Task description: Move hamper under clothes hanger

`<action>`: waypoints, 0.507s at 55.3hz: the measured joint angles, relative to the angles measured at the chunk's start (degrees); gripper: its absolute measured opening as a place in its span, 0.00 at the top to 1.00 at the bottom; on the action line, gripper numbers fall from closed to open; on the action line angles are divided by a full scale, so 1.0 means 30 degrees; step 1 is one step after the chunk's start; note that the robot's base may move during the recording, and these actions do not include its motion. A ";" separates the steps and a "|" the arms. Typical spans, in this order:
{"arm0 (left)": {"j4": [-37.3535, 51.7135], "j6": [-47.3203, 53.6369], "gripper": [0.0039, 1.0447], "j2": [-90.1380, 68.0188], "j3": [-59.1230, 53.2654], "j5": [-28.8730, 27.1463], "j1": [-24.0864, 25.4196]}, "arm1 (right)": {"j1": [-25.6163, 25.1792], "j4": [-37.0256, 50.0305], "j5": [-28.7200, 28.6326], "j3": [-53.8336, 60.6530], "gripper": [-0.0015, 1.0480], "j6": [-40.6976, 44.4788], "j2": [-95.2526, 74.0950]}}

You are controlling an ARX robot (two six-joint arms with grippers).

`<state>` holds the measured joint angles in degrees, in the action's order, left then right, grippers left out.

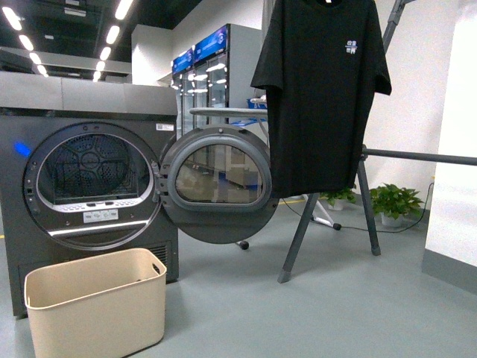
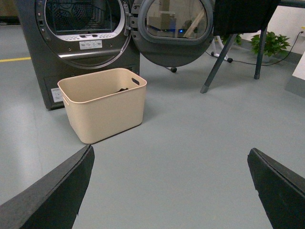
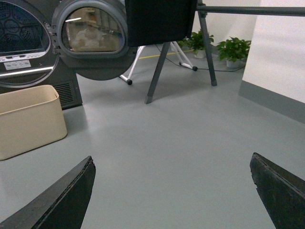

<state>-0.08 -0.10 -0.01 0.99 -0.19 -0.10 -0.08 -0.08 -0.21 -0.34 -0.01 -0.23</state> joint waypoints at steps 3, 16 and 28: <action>0.0000 0.0015 0.06 -0.0036 0.0000 0.0087 0.0000 | 0.0022 -0.0022 0.0022 0.0007 0.08 -0.0007 -0.0007; 0.0000 0.0007 0.06 -0.0015 0.0000 0.0058 0.0000 | 0.0015 -0.0029 0.0044 0.0007 0.08 0.0000 0.0000; 0.0000 0.0007 0.06 0.0000 0.0000 0.0073 0.0000 | 0.0015 -0.0022 0.0051 0.0007 0.08 -0.0007 0.0000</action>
<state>-0.08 -0.08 -0.01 0.99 0.03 -0.10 -0.03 -0.14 -0.05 -0.32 -0.03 -0.23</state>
